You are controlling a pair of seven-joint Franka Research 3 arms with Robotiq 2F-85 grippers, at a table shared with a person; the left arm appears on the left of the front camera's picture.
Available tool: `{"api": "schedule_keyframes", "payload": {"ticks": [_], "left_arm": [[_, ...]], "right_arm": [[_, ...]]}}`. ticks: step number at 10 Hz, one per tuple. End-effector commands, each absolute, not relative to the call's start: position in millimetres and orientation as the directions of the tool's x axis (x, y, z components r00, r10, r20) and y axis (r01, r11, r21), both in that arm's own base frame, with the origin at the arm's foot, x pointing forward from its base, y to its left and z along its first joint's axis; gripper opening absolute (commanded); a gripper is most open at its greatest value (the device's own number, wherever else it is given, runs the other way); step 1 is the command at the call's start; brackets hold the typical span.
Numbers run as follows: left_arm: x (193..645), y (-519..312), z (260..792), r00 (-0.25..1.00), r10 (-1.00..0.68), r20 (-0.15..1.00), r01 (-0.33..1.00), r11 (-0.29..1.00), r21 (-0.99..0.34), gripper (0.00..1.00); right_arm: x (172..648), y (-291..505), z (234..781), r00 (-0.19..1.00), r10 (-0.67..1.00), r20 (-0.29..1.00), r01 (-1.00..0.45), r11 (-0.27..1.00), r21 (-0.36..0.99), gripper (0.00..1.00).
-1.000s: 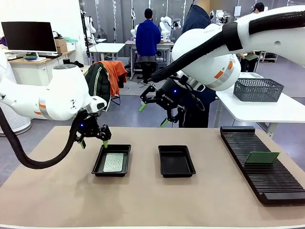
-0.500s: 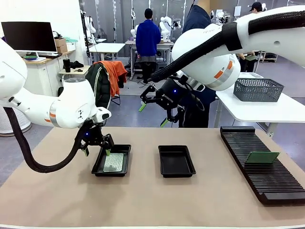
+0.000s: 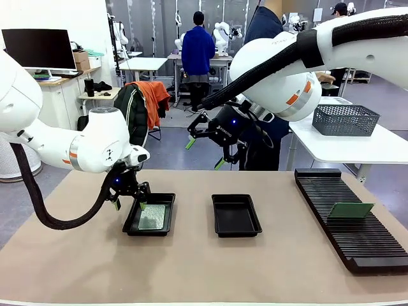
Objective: Inspect and transfer BCBs to ESD trays.
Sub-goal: Pick up the ESD tray and place it on the left side of the table.
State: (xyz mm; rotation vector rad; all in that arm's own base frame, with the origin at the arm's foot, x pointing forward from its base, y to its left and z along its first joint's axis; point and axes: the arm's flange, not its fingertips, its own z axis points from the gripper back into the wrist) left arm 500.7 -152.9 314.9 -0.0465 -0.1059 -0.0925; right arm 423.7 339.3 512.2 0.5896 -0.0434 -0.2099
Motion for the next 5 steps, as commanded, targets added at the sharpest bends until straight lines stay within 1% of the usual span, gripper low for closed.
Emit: {"api": "schedule_keyframes", "payload": {"ticks": [1,2,3,4,5], "left_arm": [[503.6,-158.1,310.7,0.991,-0.091,0.1,0.094,0.995,-0.024,0.75],[503.5,-156.6,310.1,0.991,-0.088,0.096,0.09,0.996,-0.02,0.64],[503.6,-155.7,310.7,0.992,-0.084,0.098,0.086,0.996,-0.019,0.61],[503.7,-156.1,310.6,0.992,-0.081,0.098,0.084,0.996,-0.024,0.5],[504.1,-156.8,311.3,0.992,-0.082,0.099,0.085,0.996,-0.023,0.47]], "right_arm": [[425.3,341.4,513.7,0.974,-0.225,-0.023,0.202,0.818,0.538,1.0],[425.3,341.4,513.7,0.974,-0.225,-0.023,0.202,0.818,0.538,1.0],[425.3,341.4,513.7,0.974,-0.225,-0.023,0.202,0.818,0.538,1.0],[425.3,341.4,513.7,0.974,-0.225,-0.023,0.202,0.818,0.538,1.0],[425.3,341.4,513.7,0.974,-0.225,-0.023,0.202,0.818,0.538,1.0]]}}
